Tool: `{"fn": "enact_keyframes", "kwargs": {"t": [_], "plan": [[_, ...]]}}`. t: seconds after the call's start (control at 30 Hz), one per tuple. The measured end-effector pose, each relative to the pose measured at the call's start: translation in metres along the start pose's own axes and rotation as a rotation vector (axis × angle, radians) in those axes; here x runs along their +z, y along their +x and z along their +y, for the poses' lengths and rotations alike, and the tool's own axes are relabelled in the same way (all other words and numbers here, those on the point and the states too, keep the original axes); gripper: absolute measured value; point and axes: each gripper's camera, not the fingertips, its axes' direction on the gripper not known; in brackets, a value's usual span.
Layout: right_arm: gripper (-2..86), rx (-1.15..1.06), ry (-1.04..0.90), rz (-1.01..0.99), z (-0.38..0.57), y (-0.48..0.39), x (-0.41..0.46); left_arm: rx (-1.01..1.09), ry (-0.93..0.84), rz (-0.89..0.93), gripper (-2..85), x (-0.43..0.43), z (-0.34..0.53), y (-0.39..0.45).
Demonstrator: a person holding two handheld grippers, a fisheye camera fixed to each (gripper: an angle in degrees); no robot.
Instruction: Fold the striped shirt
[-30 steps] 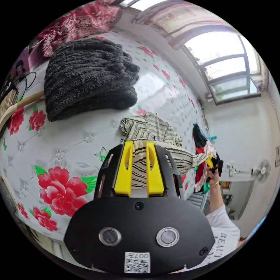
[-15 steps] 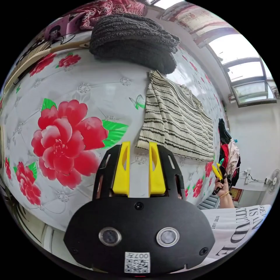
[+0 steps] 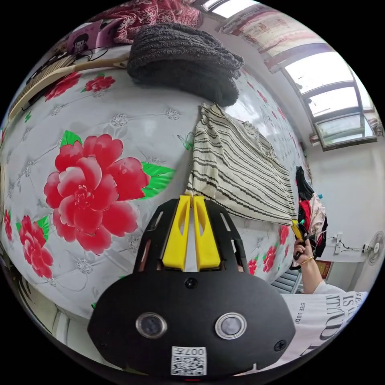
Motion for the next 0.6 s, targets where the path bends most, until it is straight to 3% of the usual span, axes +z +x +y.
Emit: {"fn": "enact_keyframes", "kwargs": {"t": [0.13,0.27,0.4,0.5,0.6], "plan": [[0.0,0.065,-0.016,0.047,0.033,0.031,-0.017,0.012,-0.067,0.0,-0.8,0.002,0.04,-0.019],[-0.1,0.162,0.029,-0.049,0.05,0.055,-0.022,-0.041,-0.09,0.0,-0.3,0.01,0.056,-0.034],[-0.1,0.123,0.063,-0.057,0.036,0.03,-0.022,-0.061,-0.097,0.03,0.2,0.011,0.049,-0.046],[-0.1,-0.132,0.009,-0.023,0.013,-0.055,-0.006,-0.081,-0.104,0.069,1.4,0.01,0.044,-0.057],[-0.2,-0.546,-0.172,0.072,0.015,-0.176,0.04,-0.107,-0.088,0.132,3.9,0.006,0.046,-0.071]]}}
